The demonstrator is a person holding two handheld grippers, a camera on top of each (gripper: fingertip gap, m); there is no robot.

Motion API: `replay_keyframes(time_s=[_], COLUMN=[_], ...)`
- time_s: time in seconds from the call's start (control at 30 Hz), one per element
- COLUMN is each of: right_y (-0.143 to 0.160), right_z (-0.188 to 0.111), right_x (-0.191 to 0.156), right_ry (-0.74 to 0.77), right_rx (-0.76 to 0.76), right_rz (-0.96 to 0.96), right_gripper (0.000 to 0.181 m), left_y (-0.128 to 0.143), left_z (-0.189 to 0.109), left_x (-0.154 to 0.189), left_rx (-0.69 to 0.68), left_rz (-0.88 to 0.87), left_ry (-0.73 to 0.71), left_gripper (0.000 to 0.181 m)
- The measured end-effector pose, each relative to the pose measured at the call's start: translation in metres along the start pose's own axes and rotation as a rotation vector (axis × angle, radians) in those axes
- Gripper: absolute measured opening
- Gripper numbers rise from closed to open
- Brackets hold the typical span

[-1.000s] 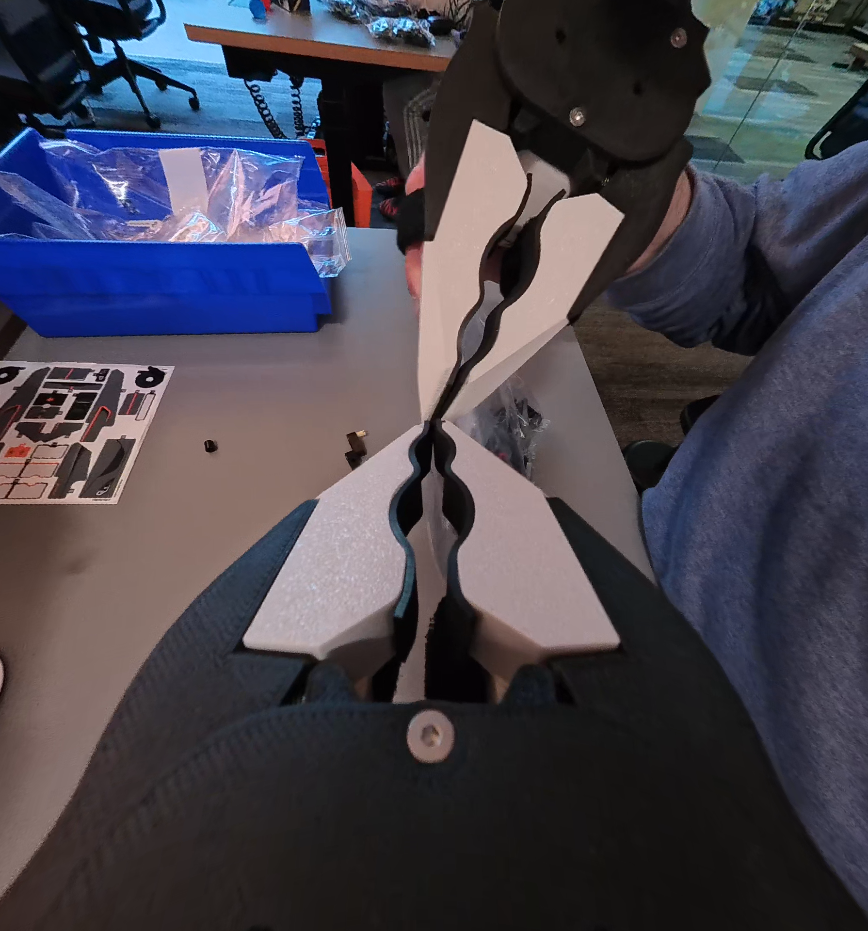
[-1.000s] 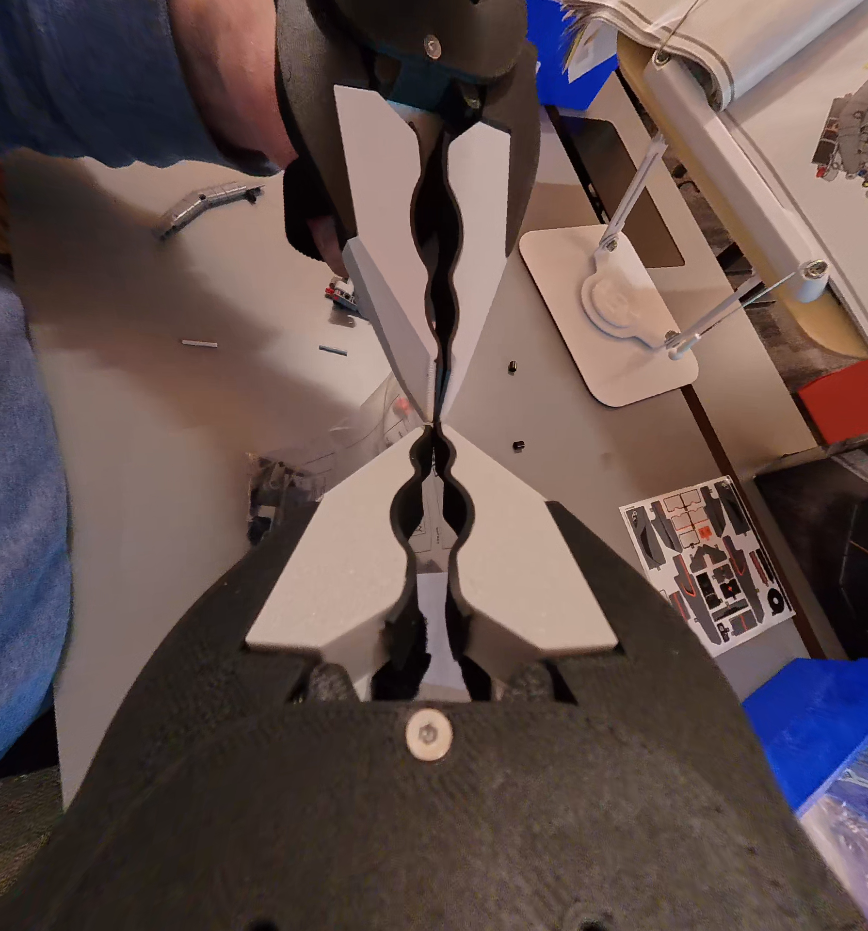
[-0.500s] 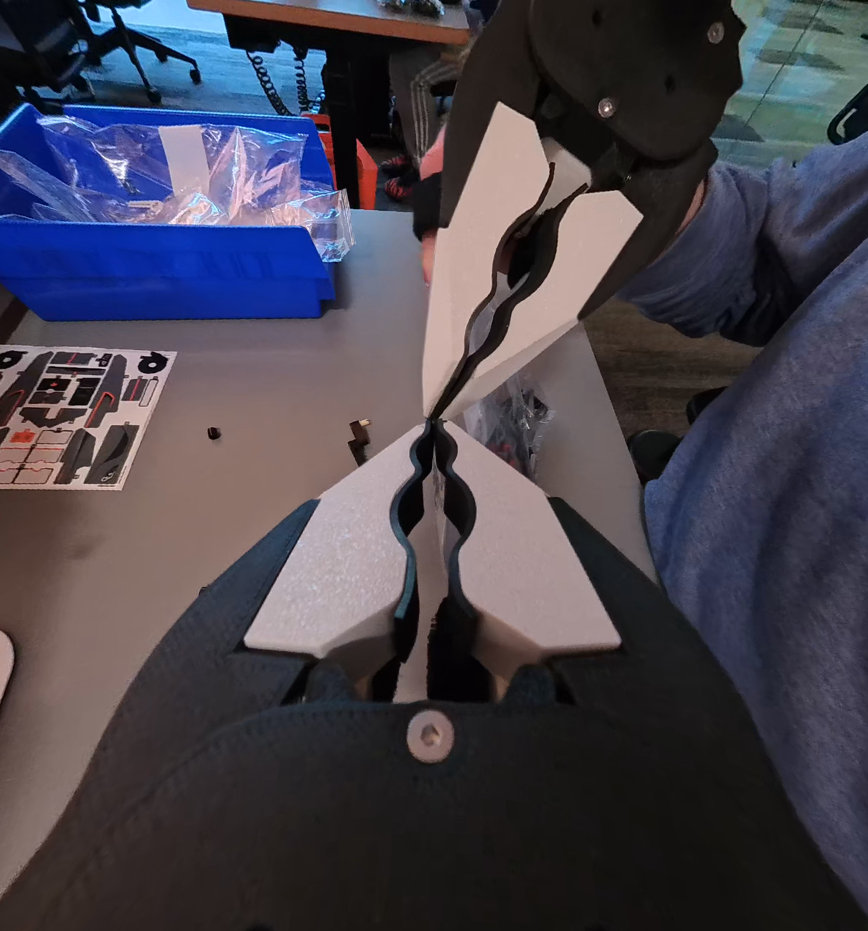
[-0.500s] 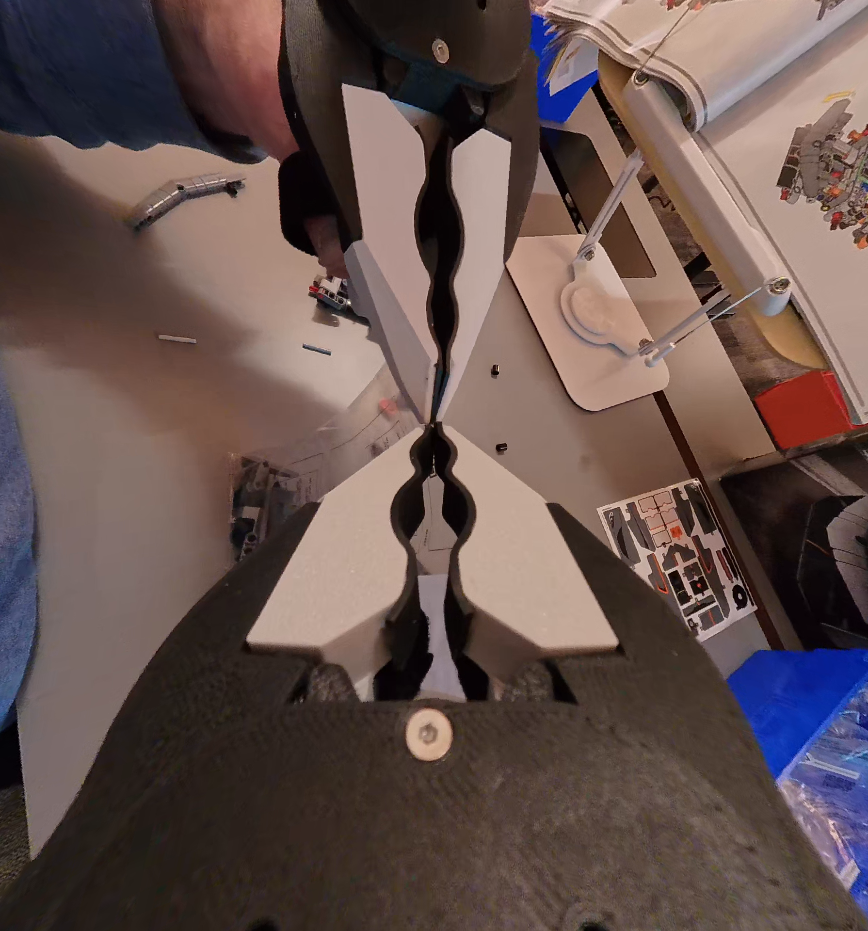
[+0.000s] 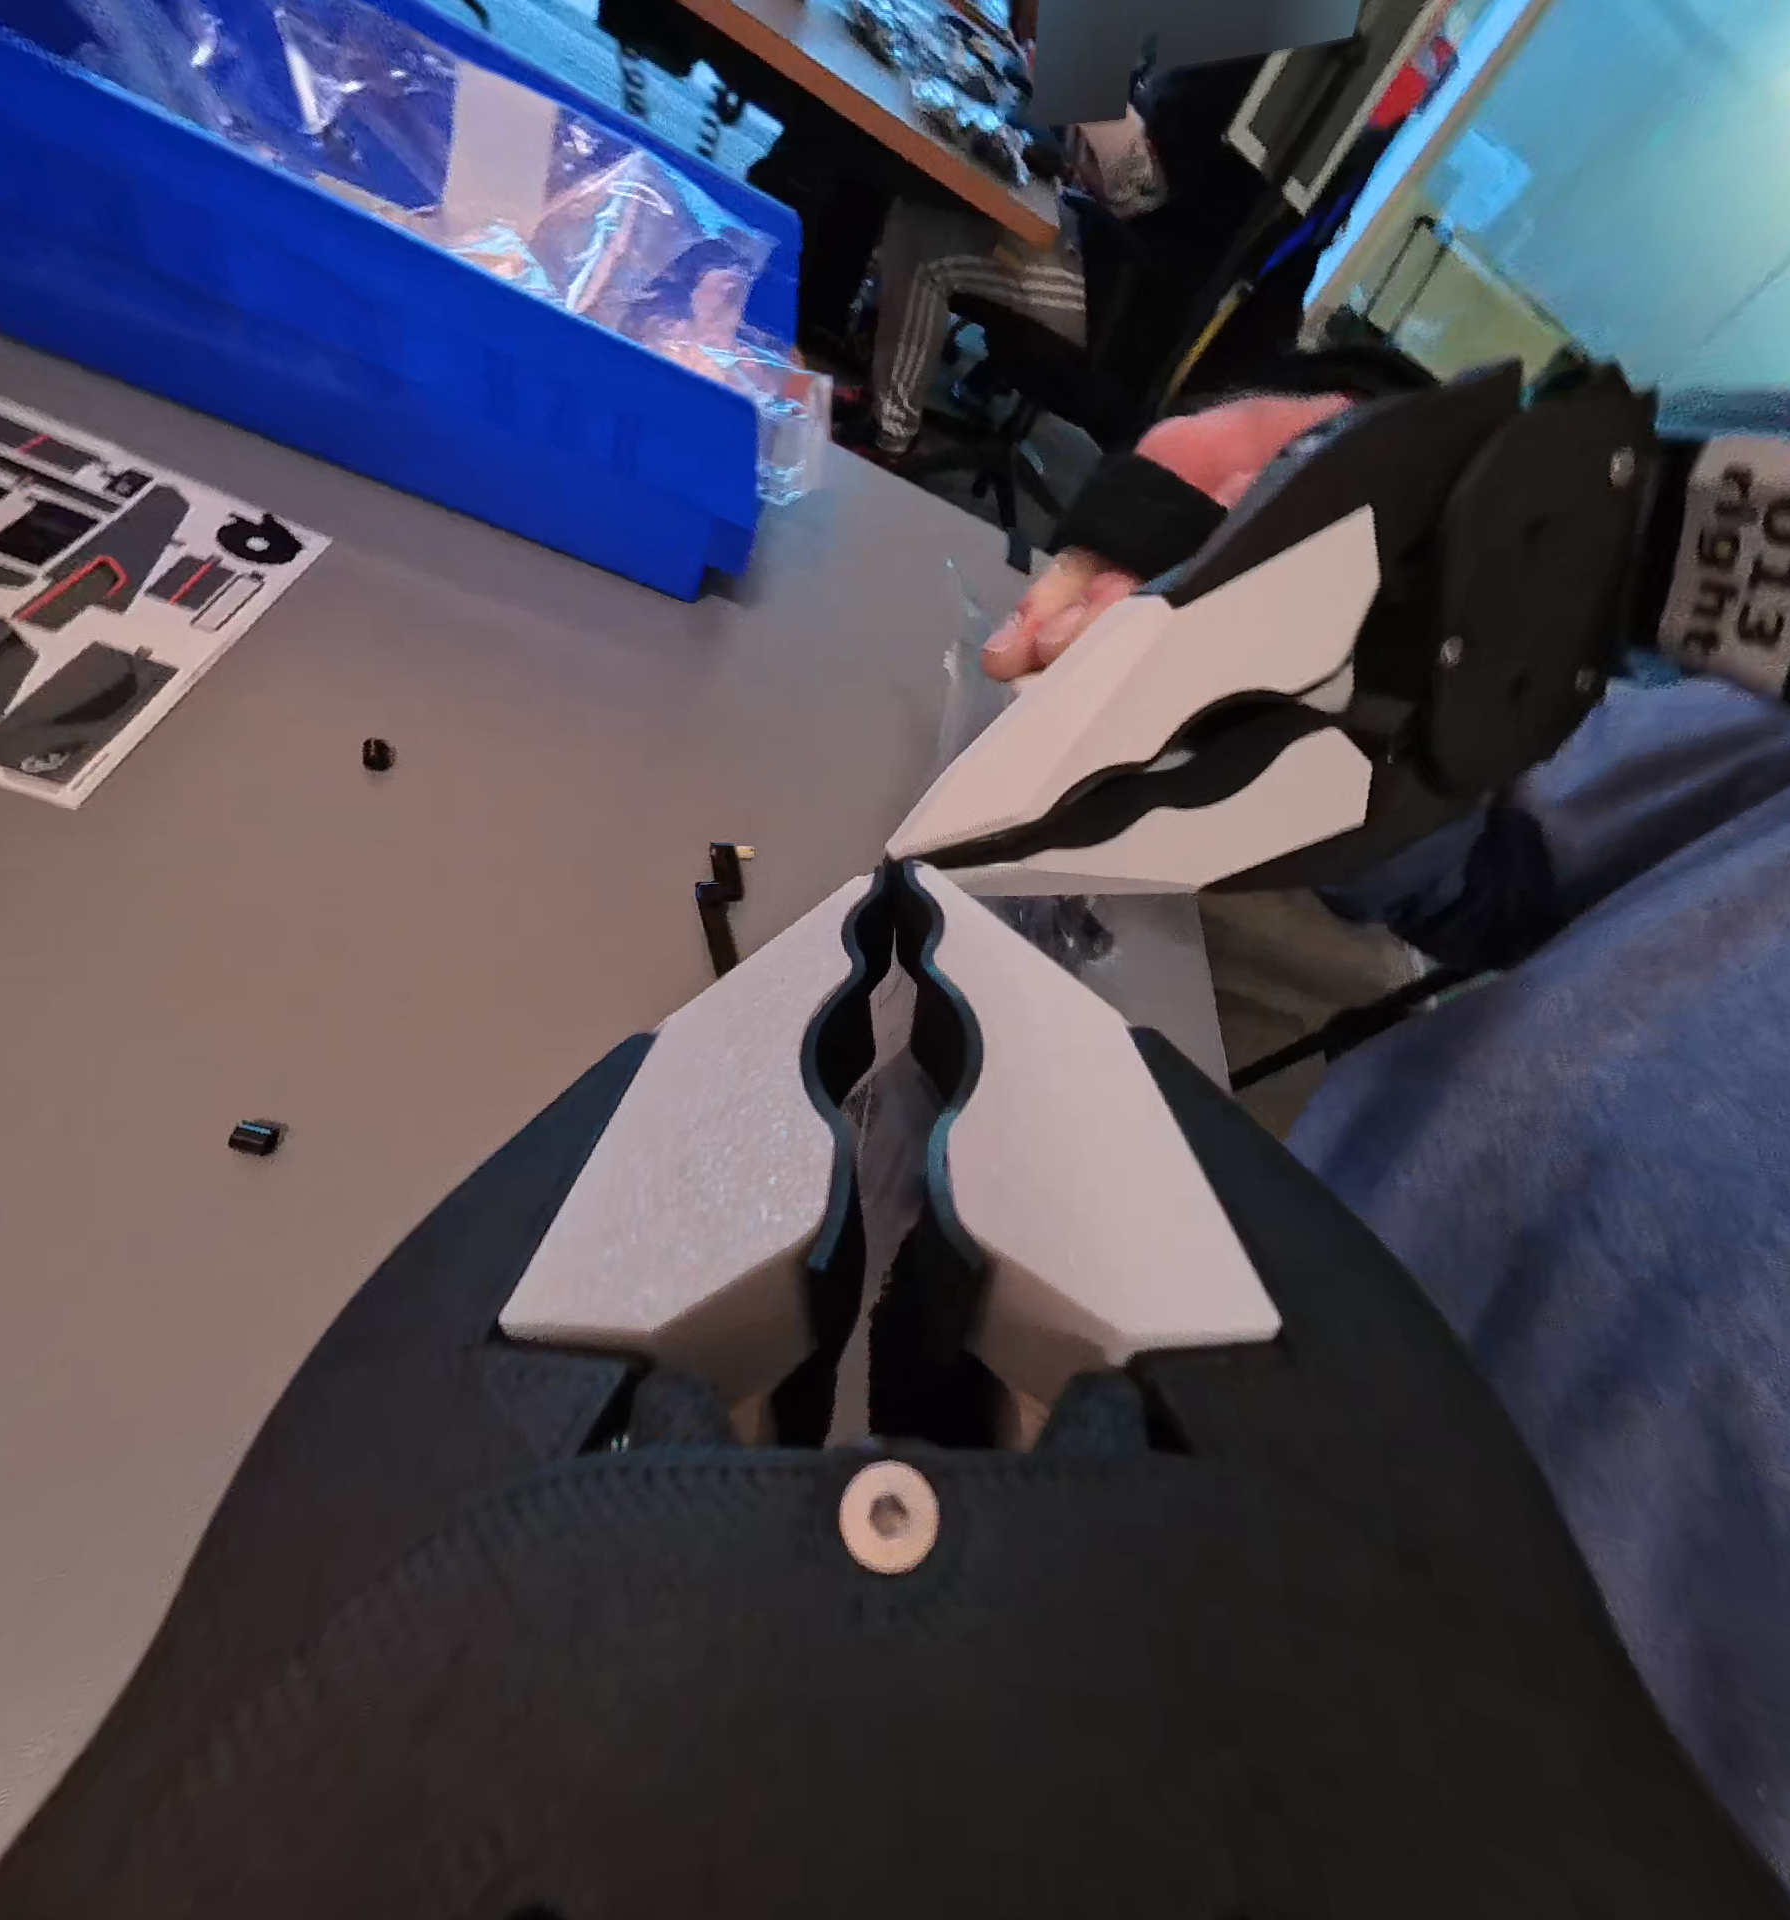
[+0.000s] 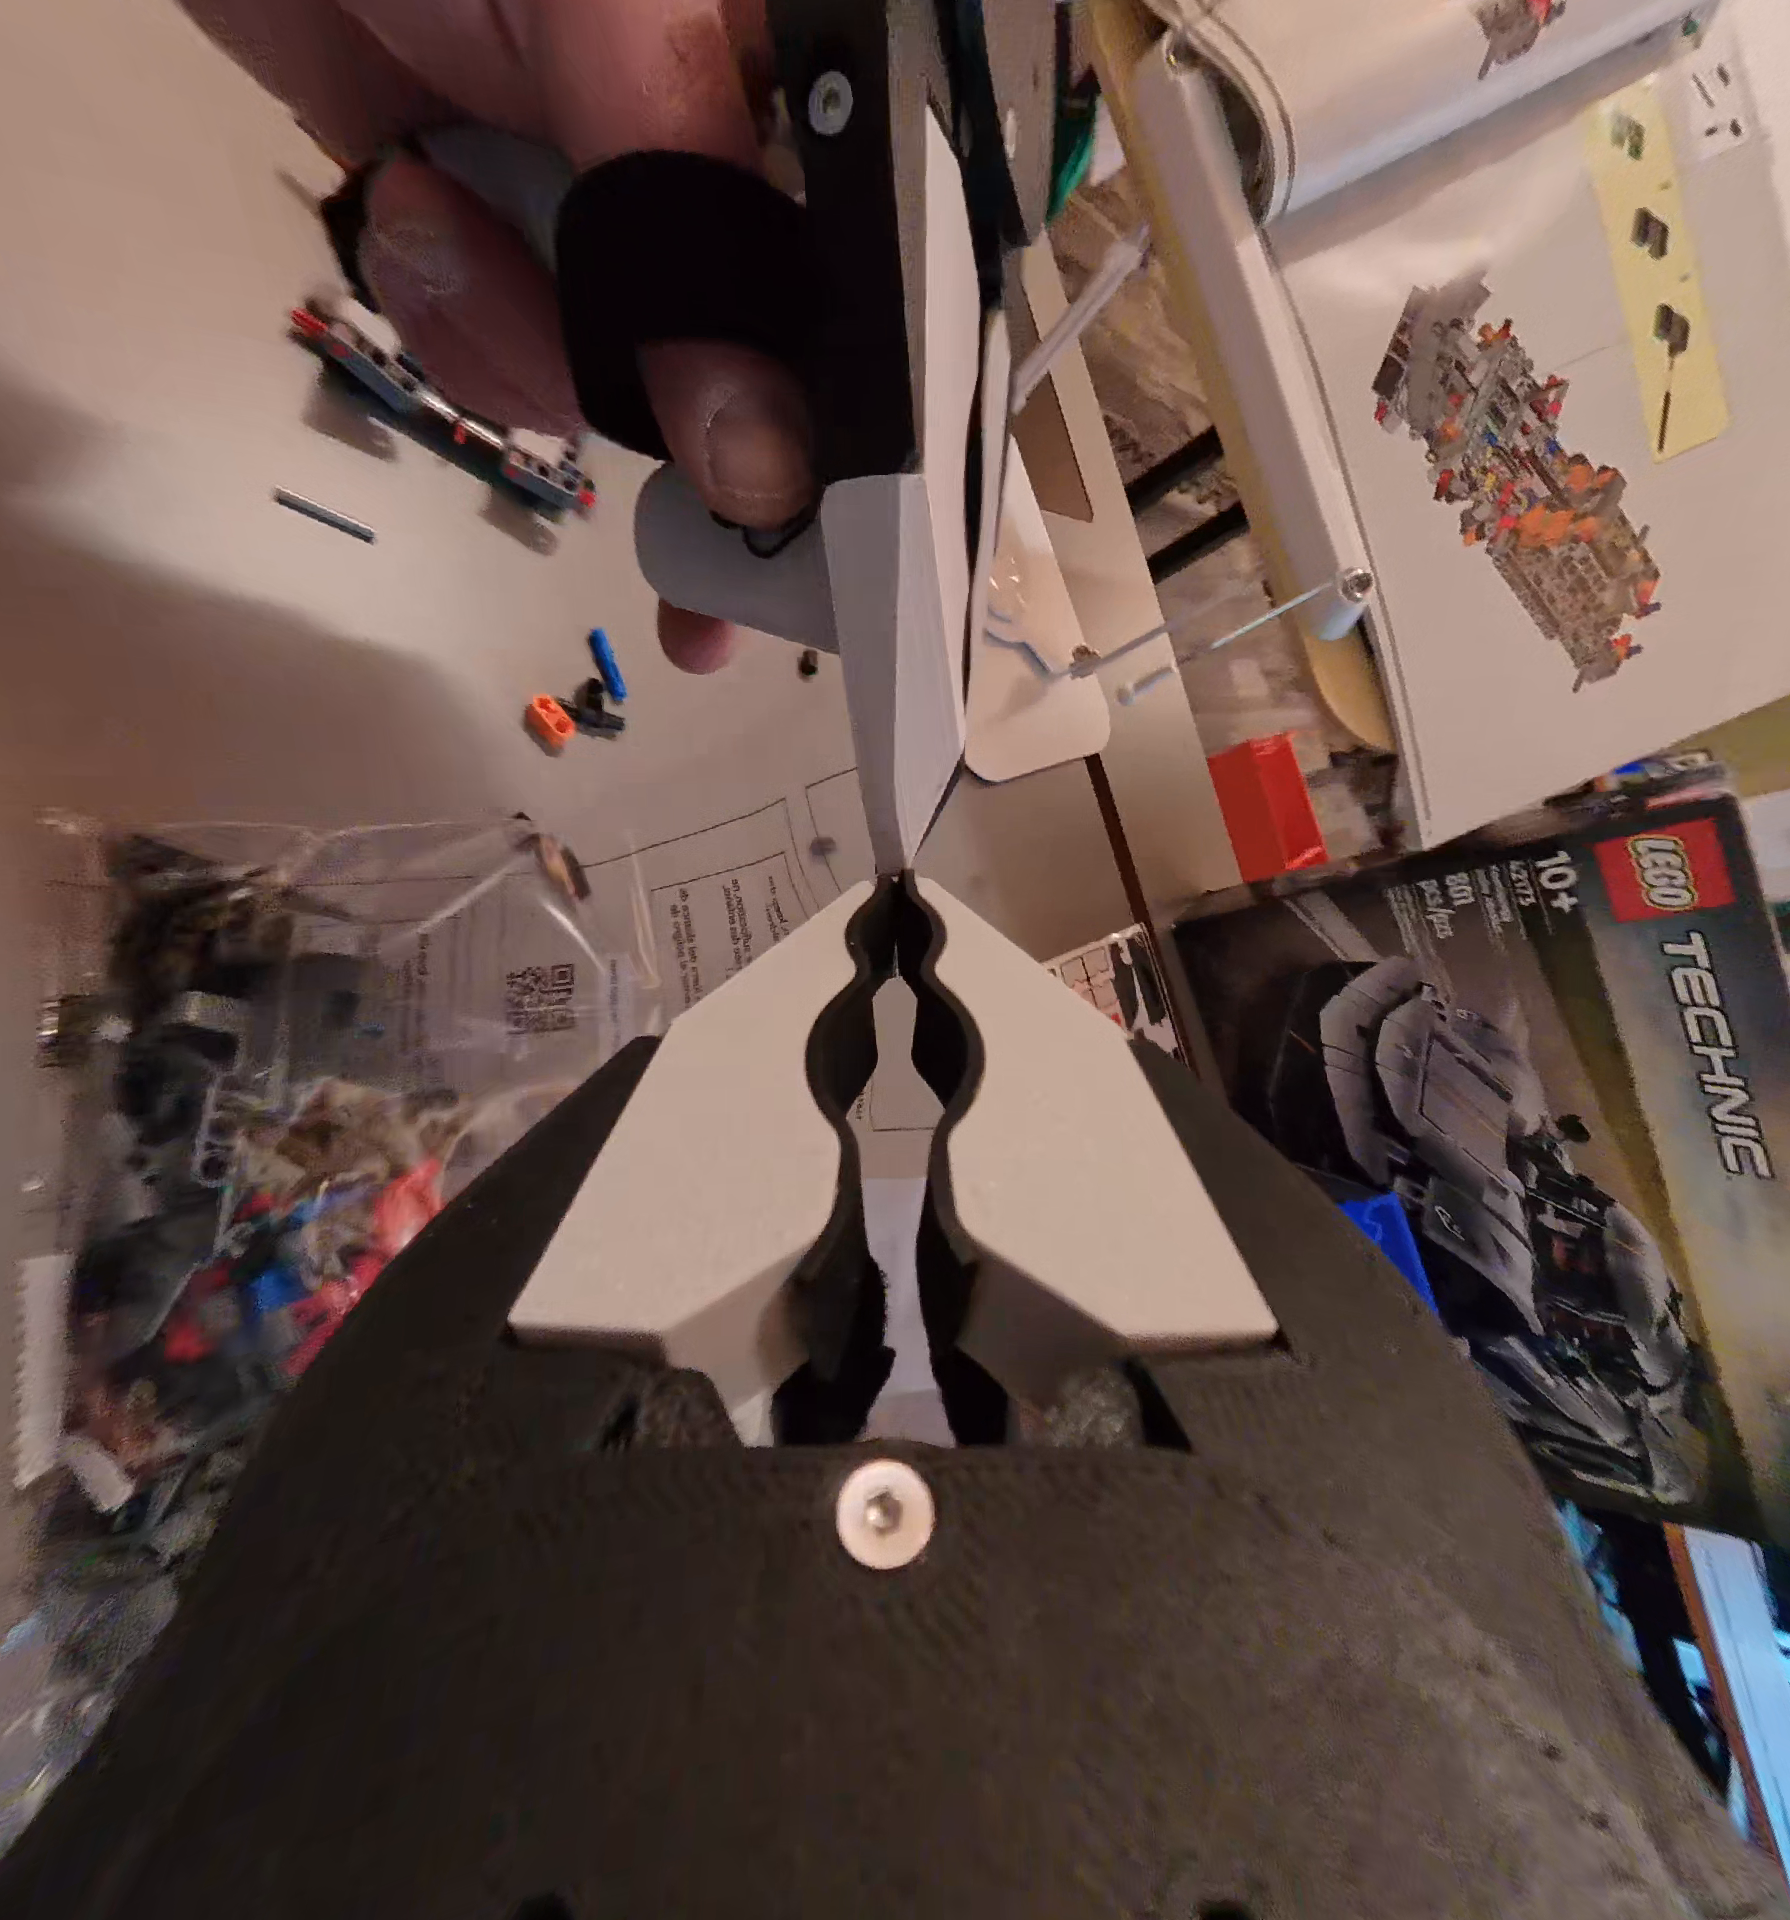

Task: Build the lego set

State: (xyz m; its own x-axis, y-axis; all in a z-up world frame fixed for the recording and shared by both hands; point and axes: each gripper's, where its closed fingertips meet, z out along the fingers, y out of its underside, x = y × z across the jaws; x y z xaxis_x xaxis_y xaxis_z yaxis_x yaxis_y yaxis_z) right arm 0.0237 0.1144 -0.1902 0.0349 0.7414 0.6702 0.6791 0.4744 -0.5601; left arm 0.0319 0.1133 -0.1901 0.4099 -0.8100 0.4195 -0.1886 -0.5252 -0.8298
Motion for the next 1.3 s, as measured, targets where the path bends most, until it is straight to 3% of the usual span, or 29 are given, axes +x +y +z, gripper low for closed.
replay_keyframes(time_s=[0.2, 0.23, 0.3, 0.4, 0.7, 0.93, 1.3], right_y=[0.027, 0.019, -0.002, 0.018, 0.026, 0.027, 0.020], right_z=[0.029, 0.031, 0.034, 0.042, 0.020, 0.004, -0.047], right_x=[-0.008, -0.019, -0.044, -0.038, -0.026, -0.040, -0.064], right_ry=[0.095, 0.068, 0.048, 0.047, 0.067, 0.026, -0.088], right_rx=[-0.072, -0.024, 0.032, 0.012, 0.059, 0.089, 0.180], right_rz=[-0.033, -0.026, -0.083, -0.024, 0.037, 0.060, 0.152], right_gripper=[0.000, 0.000, 0.000, 0.000, 0.000, 0.000, 0.000], left_y=[0.018, 0.019, 0.018, 0.030, 0.020, 0.018, 0.024], left_z=[0.015, 0.012, 0.009, 0.018, 0.007, 0.000, -0.009], left_x=[-0.035, -0.057, -0.078, -0.081, -0.083, -0.099, -0.112], left_rx=[0.022, 0.049, 0.083, 0.034, 0.046, 0.032, 0.004], left_rz=[-0.134, -0.155, -0.203, -0.181, -0.134, -0.131, -0.137], left_ry=[-0.126, -0.239, -0.306, -0.316, -0.345, -0.392, -0.434], left_gripper=[0.000, 0.000, 0.000, 0.000, 0.000, 0.000, 0.000])
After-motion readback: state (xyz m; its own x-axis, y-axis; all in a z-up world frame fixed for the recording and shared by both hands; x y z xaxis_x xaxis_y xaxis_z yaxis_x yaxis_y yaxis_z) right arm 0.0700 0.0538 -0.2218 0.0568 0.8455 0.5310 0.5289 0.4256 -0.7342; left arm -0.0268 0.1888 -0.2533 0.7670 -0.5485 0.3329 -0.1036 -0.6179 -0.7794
